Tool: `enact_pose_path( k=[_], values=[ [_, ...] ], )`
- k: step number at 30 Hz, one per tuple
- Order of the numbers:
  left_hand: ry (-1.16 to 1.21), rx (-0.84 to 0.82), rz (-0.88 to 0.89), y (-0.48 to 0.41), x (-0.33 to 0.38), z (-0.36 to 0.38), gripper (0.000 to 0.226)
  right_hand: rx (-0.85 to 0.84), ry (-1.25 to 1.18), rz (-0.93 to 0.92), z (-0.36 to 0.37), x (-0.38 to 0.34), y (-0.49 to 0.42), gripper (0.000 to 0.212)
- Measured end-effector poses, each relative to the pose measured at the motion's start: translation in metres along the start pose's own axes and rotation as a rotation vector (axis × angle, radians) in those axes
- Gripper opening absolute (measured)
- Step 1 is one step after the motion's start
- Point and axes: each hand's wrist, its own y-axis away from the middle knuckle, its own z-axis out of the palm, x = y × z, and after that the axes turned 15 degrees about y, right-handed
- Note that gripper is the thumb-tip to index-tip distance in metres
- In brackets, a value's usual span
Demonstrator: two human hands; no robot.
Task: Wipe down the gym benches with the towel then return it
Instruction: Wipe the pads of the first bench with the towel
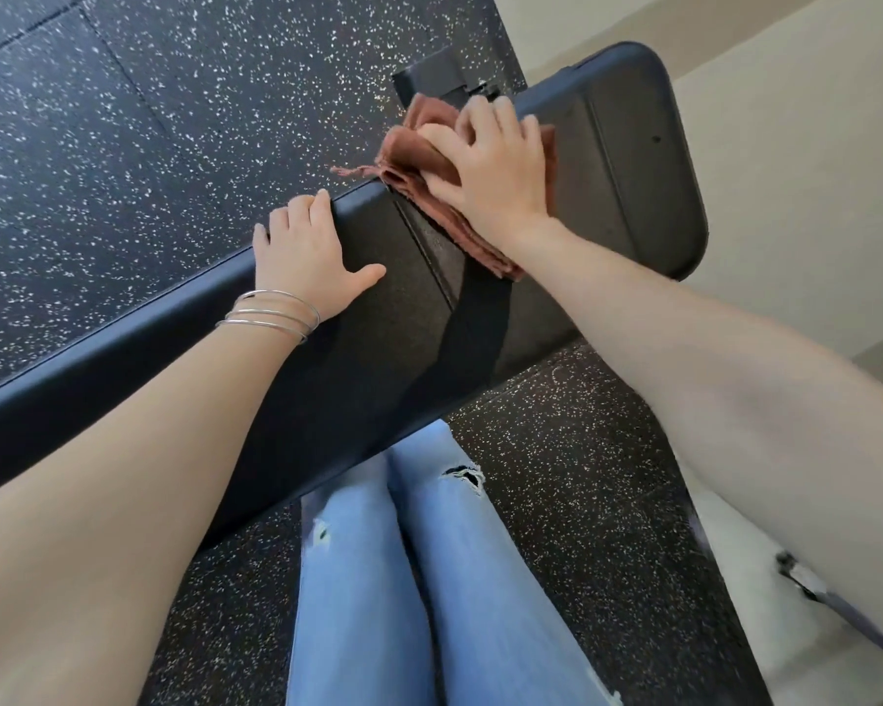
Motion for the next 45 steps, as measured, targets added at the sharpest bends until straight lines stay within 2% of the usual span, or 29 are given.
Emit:
enact_pose_path(
  k=[5, 7, 10, 12, 14, 16, 18, 20, 24, 25, 27, 30, 33, 36, 40, 42, 45],
  values=[
    [0.008, -0.016, 0.055, -0.008, 0.011, 0.001, 0.096, -0.211, 0.031, 0.407, 0.007, 0.072, 0.009, 0.041],
    [0.011, -0.025, 0.066, -0.010, 0.014, 0.002, 0.096, -0.231, 0.015, 0.509, 0.004, 0.066, 0.011, 0.040],
    [0.017, -0.064, 0.080, -0.010, 0.018, -0.006, 0.095, -0.161, -0.042, 0.706, 0.001, 0.017, 0.031, 0.035],
    [0.010, -0.098, 0.117, -0.011, 0.018, -0.011, 0.093, -0.104, -0.109, 0.695, -0.004, -0.026, 0.059, 0.032],
    [0.016, -0.121, 0.141, -0.013, 0.015, -0.016, 0.092, -0.115, -0.130, 0.535, -0.010, -0.055, 0.090, 0.031],
    [0.026, -0.139, 0.159, -0.015, 0.013, -0.018, 0.091, -0.147, -0.129, 0.322, -0.014, -0.057, 0.109, 0.032],
    [0.005, -0.153, 0.165, -0.015, 0.013, -0.018, 0.091, -0.156, -0.132, 0.206, -0.014, -0.032, 0.106, 0.032],
    [-0.020, -0.172, 0.165, -0.014, 0.015, -0.018, 0.094, -0.179, -0.107, 0.302, -0.011, -0.004, 0.101, 0.033],
    [-0.039, -0.173, 0.189, -0.016, 0.017, -0.016, 0.094, -0.284, -0.119, 0.996, -0.001, 0.037, 0.100, 0.036],
    [-0.042, -0.172, 0.200, -0.017, 0.018, -0.016, 0.094, -0.304, -0.128, 1.101, 0.000, 0.038, 0.101, 0.037],
    [-0.049, -0.173, 0.219, -0.020, 0.022, -0.014, 0.094, -0.303, -0.100, 1.106, 0.001, 0.024, 0.110, 0.036],
    [-0.055, -0.152, 0.223, -0.021, 0.030, -0.010, 0.095, -0.203, -0.078, 1.052, -0.006, -0.029, 0.139, 0.036],
    [-0.078, -0.127, 0.204, -0.019, 0.037, -0.006, 0.096, -0.230, -0.095, 1.023, -0.014, -0.090, 0.170, 0.038],
    [-0.091, -0.106, 0.179, -0.017, 0.040, -0.002, 0.097, -0.219, -0.120, 0.959, -0.020, -0.113, 0.183, 0.053],
    [-0.094, -0.094, 0.183, -0.017, 0.042, -0.001, 0.098, -0.314, -0.301, 0.897, -0.027, -0.069, 0.175, 0.037],
    [-0.098, -0.092, 0.192, -0.018, 0.041, -0.002, 0.096, -0.308, -0.232, 0.994, -0.018, -0.029, 0.161, 0.034],
    [-0.100, -0.092, 0.192, -0.020, 0.041, -0.002, 0.093, -0.301, -0.129, 1.239, 0.003, 0.036, 0.127, 0.033]
  ],
)
